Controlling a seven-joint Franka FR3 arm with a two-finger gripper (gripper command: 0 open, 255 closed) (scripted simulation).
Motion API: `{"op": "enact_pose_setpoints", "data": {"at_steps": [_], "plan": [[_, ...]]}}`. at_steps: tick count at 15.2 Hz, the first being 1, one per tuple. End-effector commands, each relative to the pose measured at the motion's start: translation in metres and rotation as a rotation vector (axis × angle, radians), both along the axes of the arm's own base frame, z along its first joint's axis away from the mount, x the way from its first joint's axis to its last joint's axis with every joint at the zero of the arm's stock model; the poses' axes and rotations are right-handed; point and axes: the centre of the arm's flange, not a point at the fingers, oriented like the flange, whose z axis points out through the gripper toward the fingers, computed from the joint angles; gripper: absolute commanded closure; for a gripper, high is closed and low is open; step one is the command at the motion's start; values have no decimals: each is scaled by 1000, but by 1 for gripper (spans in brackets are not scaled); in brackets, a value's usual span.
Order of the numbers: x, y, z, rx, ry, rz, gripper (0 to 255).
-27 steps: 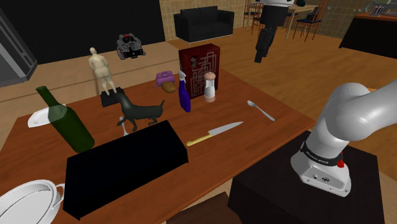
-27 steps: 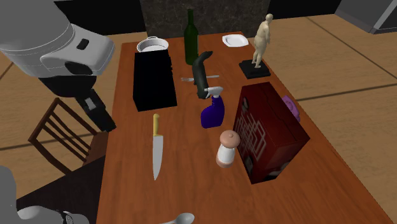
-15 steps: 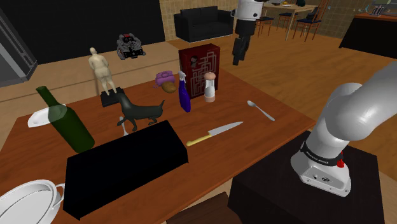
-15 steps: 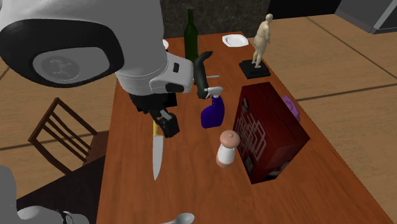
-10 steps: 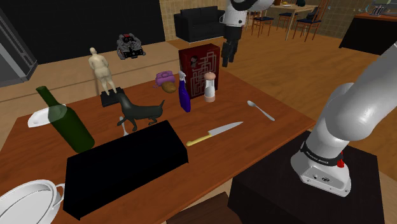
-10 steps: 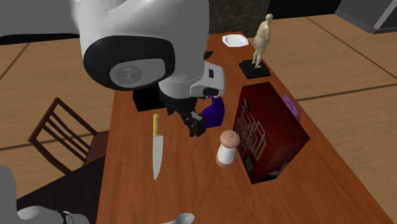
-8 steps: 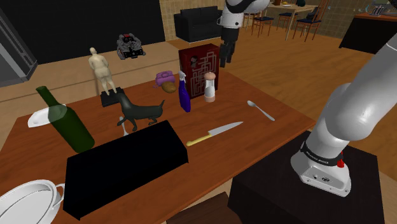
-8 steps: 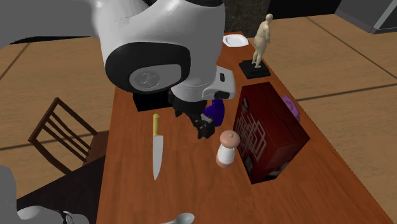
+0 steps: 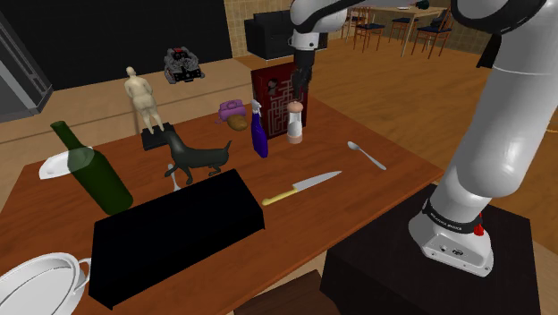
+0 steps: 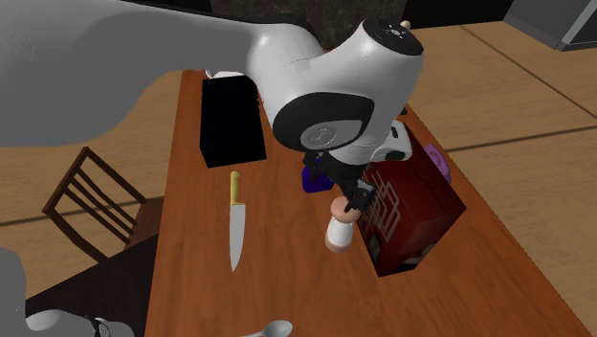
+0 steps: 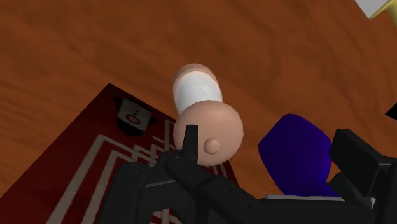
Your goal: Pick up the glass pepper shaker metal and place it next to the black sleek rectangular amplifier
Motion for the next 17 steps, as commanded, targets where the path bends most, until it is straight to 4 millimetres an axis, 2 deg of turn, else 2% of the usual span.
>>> {"op": "enact_pose_setpoints", "data": {"at_steps": [1,4,11,17], "plan": [[25,-8,-14,2,4,9,0],[59,-20,-32,4,10,21,0],[58,-15,-69,4,10,21,0],[58,-14,-72,4,10,21,0]]}}
